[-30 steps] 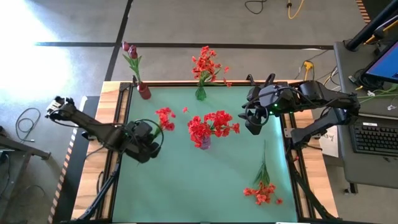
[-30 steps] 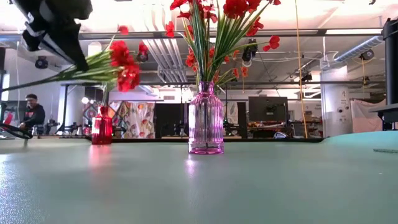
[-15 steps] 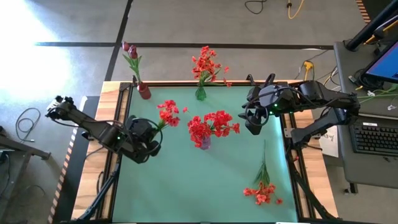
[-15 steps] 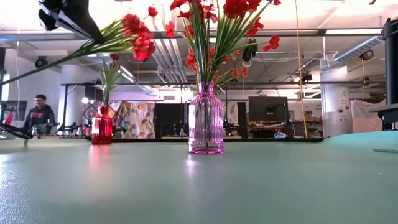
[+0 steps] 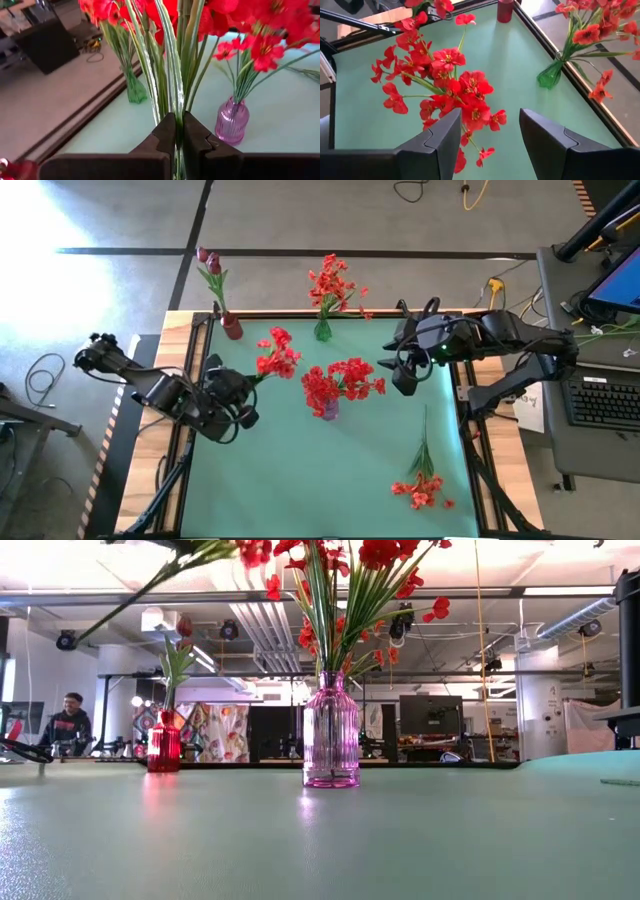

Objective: Sort flowers into vase by color
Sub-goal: Put the orange flowers into the purple vase

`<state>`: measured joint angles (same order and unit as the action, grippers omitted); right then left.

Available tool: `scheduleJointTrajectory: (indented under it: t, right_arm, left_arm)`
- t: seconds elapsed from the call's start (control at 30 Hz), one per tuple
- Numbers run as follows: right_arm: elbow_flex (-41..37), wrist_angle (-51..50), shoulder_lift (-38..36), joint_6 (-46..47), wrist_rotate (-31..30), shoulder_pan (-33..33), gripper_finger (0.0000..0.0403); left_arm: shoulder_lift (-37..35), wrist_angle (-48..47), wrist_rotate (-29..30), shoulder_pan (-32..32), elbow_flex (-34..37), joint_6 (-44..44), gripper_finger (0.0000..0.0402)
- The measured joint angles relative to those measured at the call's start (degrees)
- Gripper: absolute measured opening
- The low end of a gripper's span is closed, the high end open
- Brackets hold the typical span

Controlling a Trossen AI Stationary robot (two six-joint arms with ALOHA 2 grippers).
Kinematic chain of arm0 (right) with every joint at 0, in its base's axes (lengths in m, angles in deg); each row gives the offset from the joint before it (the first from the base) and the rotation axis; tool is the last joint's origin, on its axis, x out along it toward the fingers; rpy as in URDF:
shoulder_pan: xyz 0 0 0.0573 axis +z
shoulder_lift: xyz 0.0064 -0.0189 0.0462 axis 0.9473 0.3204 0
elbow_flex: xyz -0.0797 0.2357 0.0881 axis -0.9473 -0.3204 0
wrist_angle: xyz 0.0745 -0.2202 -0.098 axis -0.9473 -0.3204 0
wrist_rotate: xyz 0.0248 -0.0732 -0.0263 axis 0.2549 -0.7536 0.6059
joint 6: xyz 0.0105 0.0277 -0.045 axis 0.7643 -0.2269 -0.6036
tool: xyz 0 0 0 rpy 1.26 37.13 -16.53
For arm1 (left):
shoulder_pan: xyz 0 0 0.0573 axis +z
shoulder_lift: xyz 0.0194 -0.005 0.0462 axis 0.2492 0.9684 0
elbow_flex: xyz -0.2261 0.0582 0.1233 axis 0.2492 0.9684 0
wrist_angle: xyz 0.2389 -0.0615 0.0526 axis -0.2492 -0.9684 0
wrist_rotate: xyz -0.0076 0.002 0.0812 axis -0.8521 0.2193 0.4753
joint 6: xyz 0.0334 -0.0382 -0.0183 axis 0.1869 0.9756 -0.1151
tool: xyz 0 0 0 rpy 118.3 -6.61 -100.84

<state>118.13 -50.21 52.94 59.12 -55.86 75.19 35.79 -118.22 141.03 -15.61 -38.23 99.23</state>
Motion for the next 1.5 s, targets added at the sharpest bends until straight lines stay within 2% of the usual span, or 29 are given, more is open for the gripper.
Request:
scheduleJointTrajectory:
  t: [0.4, 0.6, 0.8, 1.0, 1.13, 1.23, 1.4, 1.5]
  right_arm:
    - [-3.5, 5.84, -0.01, -5.05, 0.04, 0.01, 0.0192]
    - [-6.35, 10.37, 0.0, -8.27, 0.05, 0.0, 0.0192]
    - [-8.77, 21.85, 0.0, -15.04, 0.16, 0.01, 0.0192]
    - [-9.24, 36.58, 0.17, -27.18, 1.28, 0.0, 0.0192]
    - [-9.3, 45.55, 0.17, -31.06, 9.59, 0.0, 0.0192]
    - [-9.37, 51.18, 0.88, -32.22, 14.09, 0.08, 0.0192]
    - [-9.39, 54.76, 3.77, -34.64, 14.21, 0.26, 0.0192]
    - [-9.43, 55.93, 6.24, -35.22, 14.19, 0.24, 0.0192]
  left_arm:
    - [0.02, 2.71, 2.55, -0.16, -3.43, -9.3, 0.0]
    - [0.02, 13.88, -1.45, -0.18, -3.41, -22.63, 0.0]
    - [-0.04, 26.83, -3.22, -0.16, -5.22, -39.8, 0.0]
    - [-0.05, 43.32, -15.13, 0.71, -7.81, -59.29, 0.0]
    - [-0.03, 48.75, -17.57, 2.06, -9.72, -66.78, 0.0]
    - [0.13, 51.76, -18.71, 4.13, -10.29, -69.08, 0.0]
    - [0.28, 55.62, -27.76, 8.96, -10.09, -67.71, 0.0]
    - [0.76, 57.34, -29.58, 11.34, -10.07, -66.26, 0.0]
